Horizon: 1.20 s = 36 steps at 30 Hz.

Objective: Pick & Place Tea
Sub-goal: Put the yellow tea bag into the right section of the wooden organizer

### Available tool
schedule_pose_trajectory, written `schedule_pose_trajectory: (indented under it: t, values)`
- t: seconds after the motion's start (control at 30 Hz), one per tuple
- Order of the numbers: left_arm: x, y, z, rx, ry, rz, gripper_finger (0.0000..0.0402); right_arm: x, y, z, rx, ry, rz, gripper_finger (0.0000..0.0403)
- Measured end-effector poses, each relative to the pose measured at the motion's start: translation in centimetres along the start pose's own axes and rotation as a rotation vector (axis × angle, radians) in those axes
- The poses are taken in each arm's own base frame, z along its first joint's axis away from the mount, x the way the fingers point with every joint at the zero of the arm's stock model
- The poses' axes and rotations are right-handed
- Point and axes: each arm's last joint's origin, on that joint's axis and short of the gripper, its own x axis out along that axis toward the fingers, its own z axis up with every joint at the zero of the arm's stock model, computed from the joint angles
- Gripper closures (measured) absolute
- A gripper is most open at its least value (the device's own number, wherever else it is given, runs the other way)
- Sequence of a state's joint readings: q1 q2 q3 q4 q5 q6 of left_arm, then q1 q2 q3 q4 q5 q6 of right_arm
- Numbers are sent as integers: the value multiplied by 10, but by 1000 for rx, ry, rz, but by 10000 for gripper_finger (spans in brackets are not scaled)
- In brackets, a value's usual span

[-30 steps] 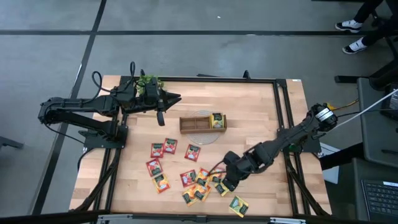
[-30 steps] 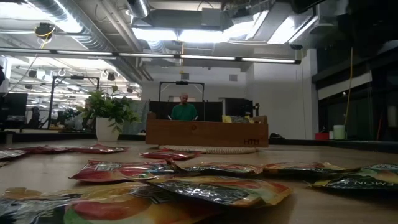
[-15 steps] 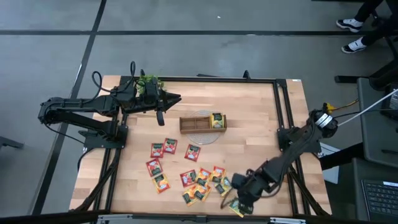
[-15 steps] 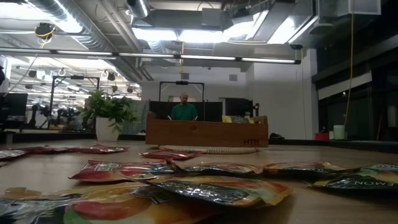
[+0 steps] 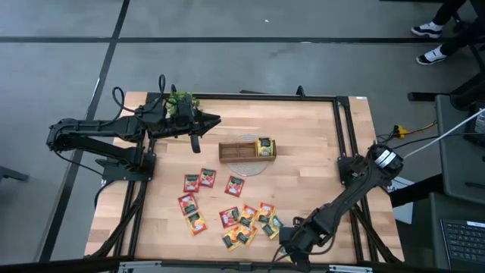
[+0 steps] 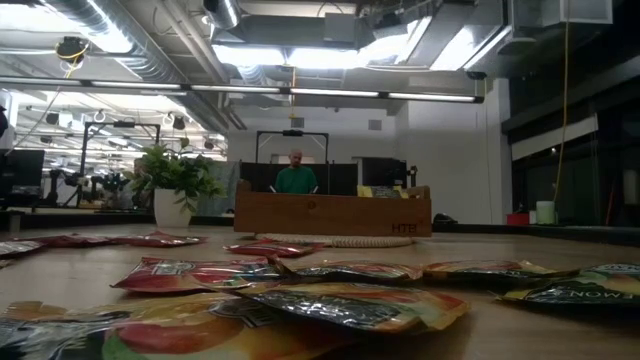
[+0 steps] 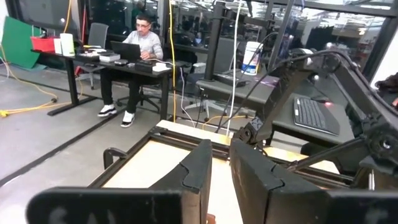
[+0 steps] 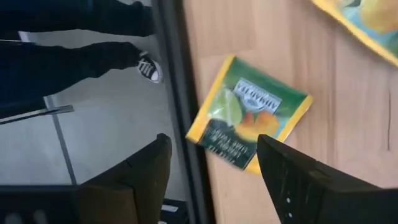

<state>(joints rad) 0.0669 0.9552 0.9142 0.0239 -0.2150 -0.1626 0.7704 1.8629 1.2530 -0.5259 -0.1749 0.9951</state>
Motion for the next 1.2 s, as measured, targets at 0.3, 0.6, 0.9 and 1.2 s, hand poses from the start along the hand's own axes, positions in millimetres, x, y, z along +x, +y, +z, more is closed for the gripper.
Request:
schedule_pose_trajectory:
  t: [0.3,0.6,0.9,1.2]
  values:
    - [0,0,0,0,2,0,346,29,-10,1,15,48,-70,143]
    - [0,0,-1,1,7,1,350,42,-19,3,62,62,-131,143]
    - [0,0,-1,1,7,1,346,44,-24,5,96,60,-160,248]
    - [0,0,-1,1,7,1,347,45,-25,6,89,7,-193,391]
